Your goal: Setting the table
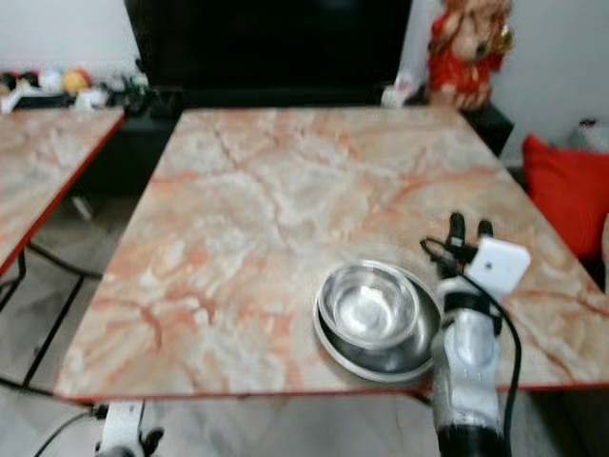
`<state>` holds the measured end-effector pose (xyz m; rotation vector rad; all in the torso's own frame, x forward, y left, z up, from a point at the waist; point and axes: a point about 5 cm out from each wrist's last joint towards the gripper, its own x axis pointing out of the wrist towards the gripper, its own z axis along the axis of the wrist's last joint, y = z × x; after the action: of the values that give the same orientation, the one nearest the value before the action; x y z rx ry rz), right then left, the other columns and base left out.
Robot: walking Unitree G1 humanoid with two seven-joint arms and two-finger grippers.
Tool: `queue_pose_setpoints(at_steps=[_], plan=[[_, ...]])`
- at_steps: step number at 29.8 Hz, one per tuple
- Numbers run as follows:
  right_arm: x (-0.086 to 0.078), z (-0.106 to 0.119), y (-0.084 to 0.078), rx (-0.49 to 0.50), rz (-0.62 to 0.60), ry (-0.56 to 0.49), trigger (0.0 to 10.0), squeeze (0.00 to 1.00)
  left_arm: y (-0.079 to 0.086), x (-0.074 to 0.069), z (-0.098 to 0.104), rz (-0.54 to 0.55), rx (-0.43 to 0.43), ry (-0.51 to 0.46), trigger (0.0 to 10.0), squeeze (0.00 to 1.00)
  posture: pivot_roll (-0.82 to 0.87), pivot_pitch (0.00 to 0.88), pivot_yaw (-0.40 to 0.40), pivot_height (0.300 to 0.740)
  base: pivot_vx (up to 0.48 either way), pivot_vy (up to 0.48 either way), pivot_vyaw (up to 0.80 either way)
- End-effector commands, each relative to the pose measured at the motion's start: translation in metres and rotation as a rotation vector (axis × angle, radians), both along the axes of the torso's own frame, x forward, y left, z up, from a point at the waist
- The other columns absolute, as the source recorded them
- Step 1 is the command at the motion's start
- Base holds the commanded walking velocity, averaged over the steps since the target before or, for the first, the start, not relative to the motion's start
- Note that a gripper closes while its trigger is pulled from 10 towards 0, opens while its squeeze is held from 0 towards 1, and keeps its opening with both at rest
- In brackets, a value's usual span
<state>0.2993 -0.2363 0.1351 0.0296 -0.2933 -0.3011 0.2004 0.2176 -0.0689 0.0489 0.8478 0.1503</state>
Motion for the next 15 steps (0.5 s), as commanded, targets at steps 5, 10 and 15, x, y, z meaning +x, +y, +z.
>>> queue_pose_setpoints(at_steps=[5,10,15], plan=[[0.004,0.008,0.014,-0.002,0.037,-0.037,10.0,0.0,0.007,-0.009,-0.004,0.023,0.013,0.03,10.0,0.0,0.02,0.0,-0.012,0.74,0.0,0.434,0.0],[0.006,0.009,0.016,0.001,0.044,-0.04,10.0,0.0,0.008,-0.01,-0.004,0.024,0.013,0.029,10.0,0.0,0.02,0.0,-0.014,0.74,0.0,0.435,0.0],[0.008,0.008,0.022,0.003,0.059,-0.034,10.0,0.0,0.008,-0.01,-0.003,0.026,0.013,0.027,10.0,0.0,0.02,0.0,-0.016,0.74,0.0,0.431,0.0]])
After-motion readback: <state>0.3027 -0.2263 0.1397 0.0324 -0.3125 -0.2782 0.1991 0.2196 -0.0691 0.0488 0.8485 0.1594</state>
